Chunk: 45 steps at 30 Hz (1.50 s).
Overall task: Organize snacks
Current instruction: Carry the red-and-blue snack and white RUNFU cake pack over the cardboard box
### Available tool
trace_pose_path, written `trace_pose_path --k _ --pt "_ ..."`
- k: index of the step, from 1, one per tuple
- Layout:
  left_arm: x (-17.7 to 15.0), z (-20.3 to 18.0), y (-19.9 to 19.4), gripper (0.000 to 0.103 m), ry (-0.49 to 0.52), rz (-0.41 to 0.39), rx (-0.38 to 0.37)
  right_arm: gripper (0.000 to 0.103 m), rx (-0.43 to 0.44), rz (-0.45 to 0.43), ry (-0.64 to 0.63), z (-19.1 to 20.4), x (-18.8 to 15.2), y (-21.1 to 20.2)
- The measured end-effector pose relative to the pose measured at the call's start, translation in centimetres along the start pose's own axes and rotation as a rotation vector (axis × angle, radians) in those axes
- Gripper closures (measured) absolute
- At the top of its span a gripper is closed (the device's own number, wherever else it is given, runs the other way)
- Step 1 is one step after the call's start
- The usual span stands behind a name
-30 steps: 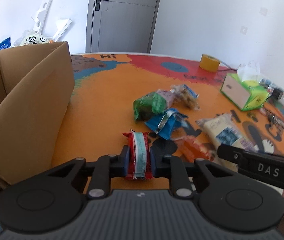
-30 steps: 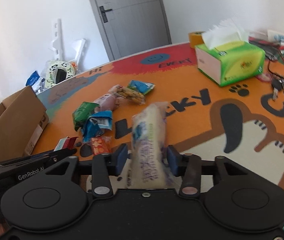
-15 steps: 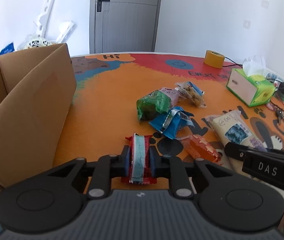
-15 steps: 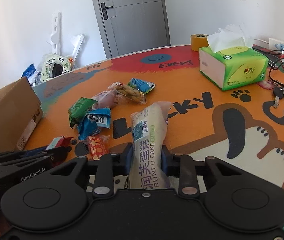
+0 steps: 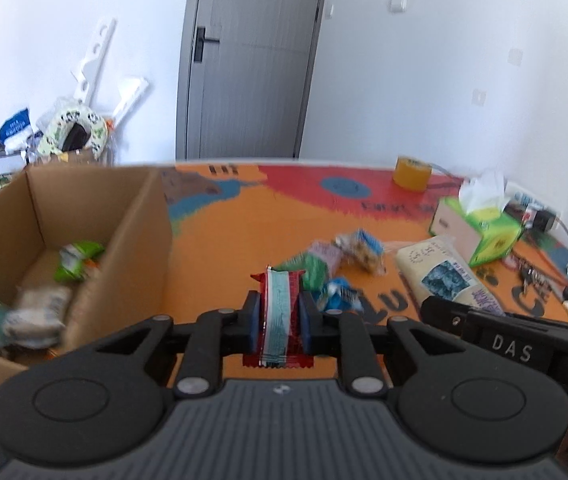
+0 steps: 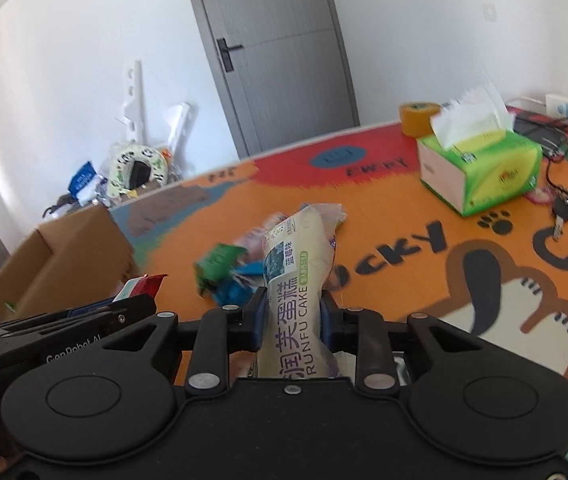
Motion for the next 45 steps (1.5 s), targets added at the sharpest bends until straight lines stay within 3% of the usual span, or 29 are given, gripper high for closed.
trace_pose_path --k 24,35,45 --pt "6.8 4.4 -8.7 0.084 -0.042 -0.164 0.063 0.076 0.148 -0.146 -0.017 7.6 5.7 -3.6" --pt "8.9 8.2 -9.5 0.084 -0.083 -0.198 0.105 0.076 0.193 -0.153 -0.038 10.8 6.9 -2.4" --pt "9.0 13.9 -6.8 0.084 -0.164 -0.161 0.162 0.076 0.217 -0.121 -0.074 15.1 7.0 1.0"
Point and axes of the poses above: each gripper's, at about its wrist camera, not at the fingertips, and y roughly the way its jaws point, z to its left, x to its top, the point moved 8 cm from there along y, roughly the way its jaws point, and after that the axes turned 15 degrees about -y, right-handed, at the moved point
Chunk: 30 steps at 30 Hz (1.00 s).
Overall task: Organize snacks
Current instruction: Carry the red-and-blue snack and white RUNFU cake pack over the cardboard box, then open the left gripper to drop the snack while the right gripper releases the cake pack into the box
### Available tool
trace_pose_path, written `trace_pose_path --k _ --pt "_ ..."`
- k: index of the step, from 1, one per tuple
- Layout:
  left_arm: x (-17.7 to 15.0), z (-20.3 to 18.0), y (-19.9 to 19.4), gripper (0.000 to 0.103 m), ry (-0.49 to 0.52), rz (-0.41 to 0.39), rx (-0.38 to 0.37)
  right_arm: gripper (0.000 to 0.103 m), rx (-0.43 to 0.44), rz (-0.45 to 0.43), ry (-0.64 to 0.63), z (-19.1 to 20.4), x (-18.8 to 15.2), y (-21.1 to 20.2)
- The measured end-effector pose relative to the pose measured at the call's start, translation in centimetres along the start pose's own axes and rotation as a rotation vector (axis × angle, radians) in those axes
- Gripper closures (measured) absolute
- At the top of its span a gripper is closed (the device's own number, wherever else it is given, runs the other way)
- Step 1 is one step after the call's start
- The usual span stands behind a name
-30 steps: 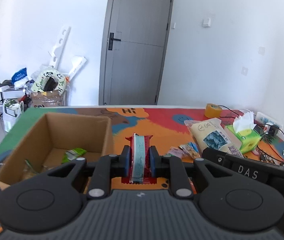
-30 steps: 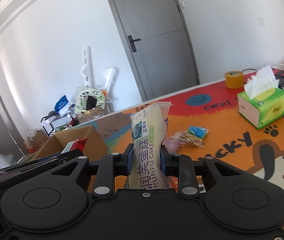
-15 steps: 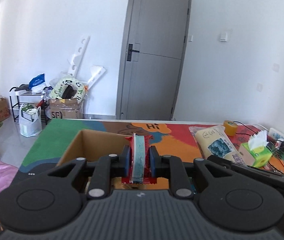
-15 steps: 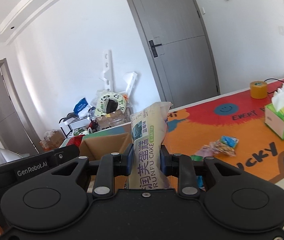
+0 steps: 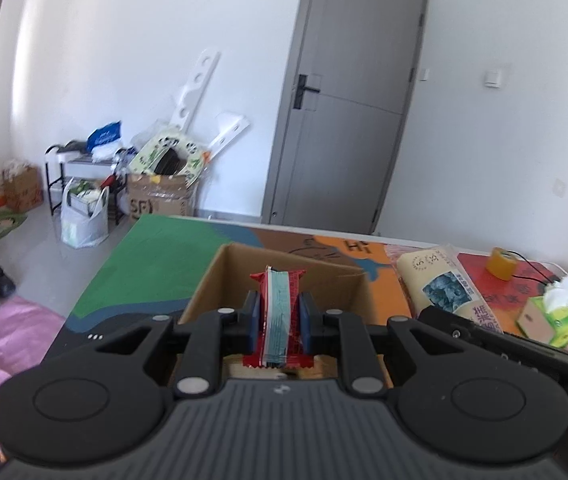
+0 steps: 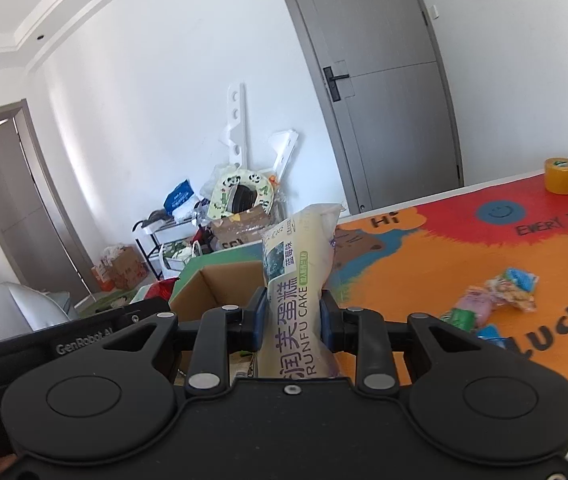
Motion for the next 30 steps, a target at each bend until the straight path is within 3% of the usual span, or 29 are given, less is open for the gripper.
trace_pose_path --k 12,20,25,30 --pt "0.4 2.1 4.3 0.084 -0.058 0.069 0.039 0.076 0.014 0.052 -0.006 2.0 -0.3 3.8" --pt "1.4 3.4 3.4 0.061 -0.103 0.058 0.050 0.076 0.015 0.058 -0.011 2.7 0.0 4.7" --pt "3.1 4.3 1.6 0.044 -0.139 -0.010 0.054 0.076 0.035 0.061 -0.015 3.5 0.1 5.1" --pt "4.3 6.0 0.6 0.038 -0.154 -0.036 0.080 0.076 0.059 0.072 -0.005 4.7 0.4 5.8"
Point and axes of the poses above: each gripper's, at about its wrist camera, not at the fingertips, and y roughly the way its jaws point, z to its left, x to its top, the point moved 8 cm from there along y, roughly the way its jaws point, and after that the axes turned 15 degrees about -y, right-handed, at the moved point
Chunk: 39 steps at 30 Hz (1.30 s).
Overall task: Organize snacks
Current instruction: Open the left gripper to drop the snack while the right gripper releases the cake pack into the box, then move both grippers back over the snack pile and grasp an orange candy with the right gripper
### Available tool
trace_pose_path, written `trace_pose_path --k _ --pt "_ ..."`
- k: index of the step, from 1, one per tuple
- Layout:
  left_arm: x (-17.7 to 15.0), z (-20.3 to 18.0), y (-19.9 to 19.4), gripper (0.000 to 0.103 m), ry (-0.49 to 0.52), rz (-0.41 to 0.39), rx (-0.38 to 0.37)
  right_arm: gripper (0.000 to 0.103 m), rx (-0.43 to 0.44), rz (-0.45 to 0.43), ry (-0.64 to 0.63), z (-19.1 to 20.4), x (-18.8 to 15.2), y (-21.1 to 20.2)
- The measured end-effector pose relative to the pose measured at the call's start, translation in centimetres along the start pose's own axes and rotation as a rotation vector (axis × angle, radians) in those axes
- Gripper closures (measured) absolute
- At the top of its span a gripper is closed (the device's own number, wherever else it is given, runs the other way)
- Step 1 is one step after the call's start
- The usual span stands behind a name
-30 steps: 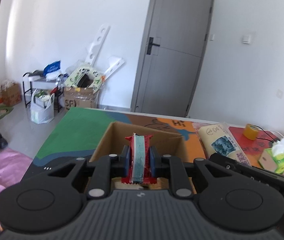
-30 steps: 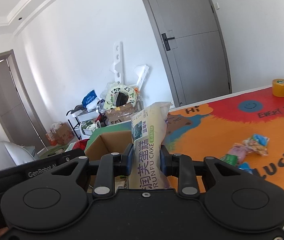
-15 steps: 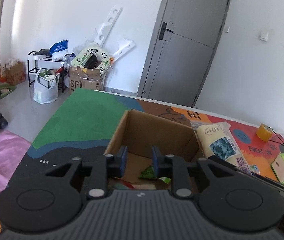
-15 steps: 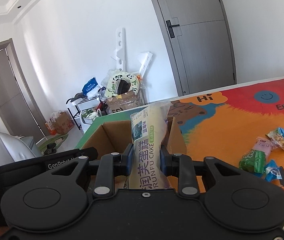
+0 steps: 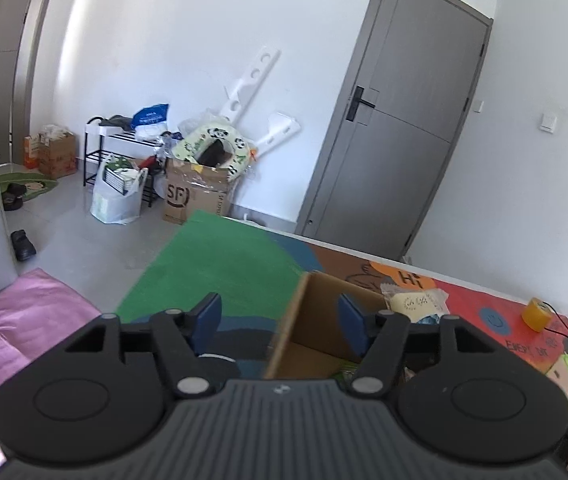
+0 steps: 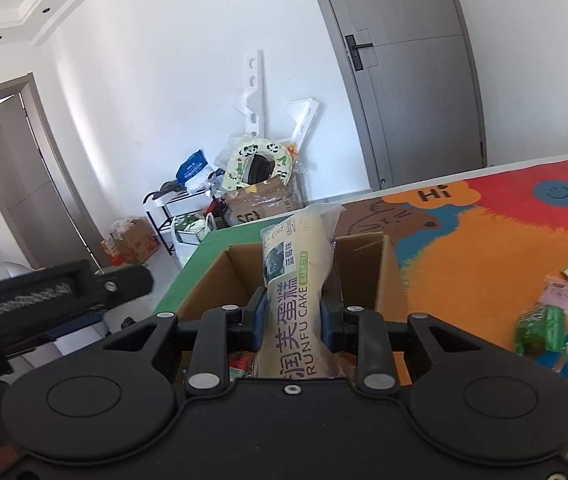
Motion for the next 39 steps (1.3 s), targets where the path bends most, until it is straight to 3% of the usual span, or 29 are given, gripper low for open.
trace_pose_path --k 4,6,10,15,18,23,39 --pt "0.6 1.1 0.1 0.036 -0.027 0.000 0.023 0.071 0.018 0.000 -0.034 1.4 0.4 0.4" --pt "0.7 1.4 0.1 0.034 -0.034 0.000 0.027 0.044 0.004 -0.012 -0.032 1.3 0.5 0.2" --pt "0.4 1.3 0.0 0.030 -0.039 0.001 0.028 0.041 -0.020 -0.006 0.005 0.0 0.3 -0.6" --pt "-0.7 0.1 -0.1 0.028 -0.017 0.021 0.004 0.009 -0.098 -0.022 0.030 -2.3 -0.4 -2.6" --pt "-1.6 -0.8 -0.3 0.026 0.002 0.026 -0.007 0.001 -0.126 -0.026 0.039 -3.5 -0.9 -3.8" --pt "-3.0 -2.8 -0.5 0.018 0.031 0.038 -0.041 0.000 -0.175 -0.035 0.043 -5.6 -1.7 -5.5" --pt "-8.9 -9.2 -1.0 0.017 0.079 0.128 -0.108 0.000 -0.319 -0.021 0.089 -12.5 -4.8 -10.6"
Point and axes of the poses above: each gripper's, at about its wrist camera, not at the fingertips, and y roughly the way its jaws point, z to its left, x to its top, the point moved 8 cm from there along y, roughly the way its jaws point, and after that the axes turned 15 degrees about -y, right-handed, at the moved point
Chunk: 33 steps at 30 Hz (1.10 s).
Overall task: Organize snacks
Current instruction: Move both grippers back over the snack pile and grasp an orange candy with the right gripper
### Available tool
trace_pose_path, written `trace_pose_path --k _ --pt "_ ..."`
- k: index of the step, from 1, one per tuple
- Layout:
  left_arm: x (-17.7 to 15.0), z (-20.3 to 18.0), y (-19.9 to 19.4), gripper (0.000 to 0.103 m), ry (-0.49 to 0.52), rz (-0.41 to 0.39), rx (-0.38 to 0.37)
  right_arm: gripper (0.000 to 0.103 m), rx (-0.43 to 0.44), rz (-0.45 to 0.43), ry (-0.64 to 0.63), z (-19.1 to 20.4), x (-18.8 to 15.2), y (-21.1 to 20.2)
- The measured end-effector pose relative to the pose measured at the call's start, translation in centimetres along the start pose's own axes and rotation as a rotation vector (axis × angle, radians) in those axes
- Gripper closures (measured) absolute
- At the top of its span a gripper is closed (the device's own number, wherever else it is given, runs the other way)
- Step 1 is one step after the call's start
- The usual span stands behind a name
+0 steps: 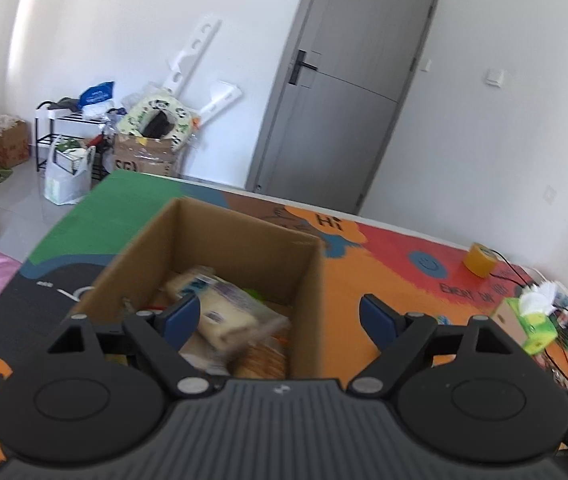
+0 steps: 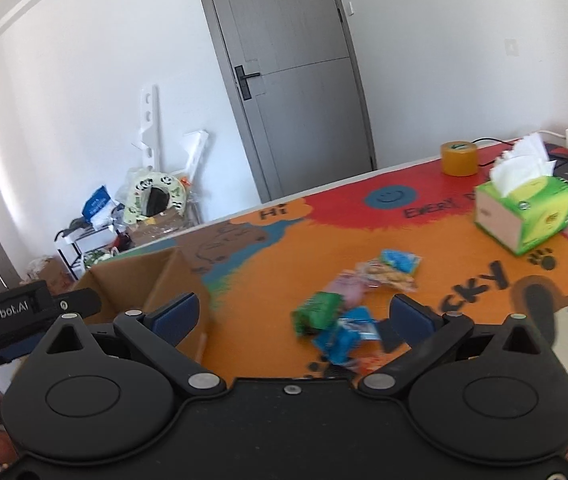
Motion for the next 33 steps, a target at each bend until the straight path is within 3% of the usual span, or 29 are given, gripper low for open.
trace_pose_path --k 12,26,28,30,33 --pt "-3.8 -5.1 0.8 0.017 0.102 0.069 -0.072 0.000 -0.067 -0.017 -0.012 -5.2 -1.4 -1.9" --pt "-6.3 -7.5 3.0 0.018 0.115 0.120 -0.109 0.001 -0.051 0.071 0.040 -9.0 -4.4 -0.6" --pt "-6.6 -7.7 3.2 0.019 0.126 0.125 -0.117 0.009 -0.021 0.087 0.048 -8.9 -5.0 -0.1" --pt "-7.0 -7.9 3.6 0.022 0.127 0.140 -0.126 0.026 0.007 0.113 0.056 -8.6 -5.6 0.7" --pt "-7.9 -8.1 4.3 0.030 0.135 0.159 -0.134 0.032 0.040 0.143 0.069 -8.2 -6.4 1.7"
Point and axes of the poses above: each gripper's, at about its wrist camera, not at the fingertips, and y roughly the way its jaws point, z to its left, x to its top, the point moved 8 cm from there along y, roughly the way its jaws point, and after that the axes turned 15 degrees about -y, right-handed, at the moved point
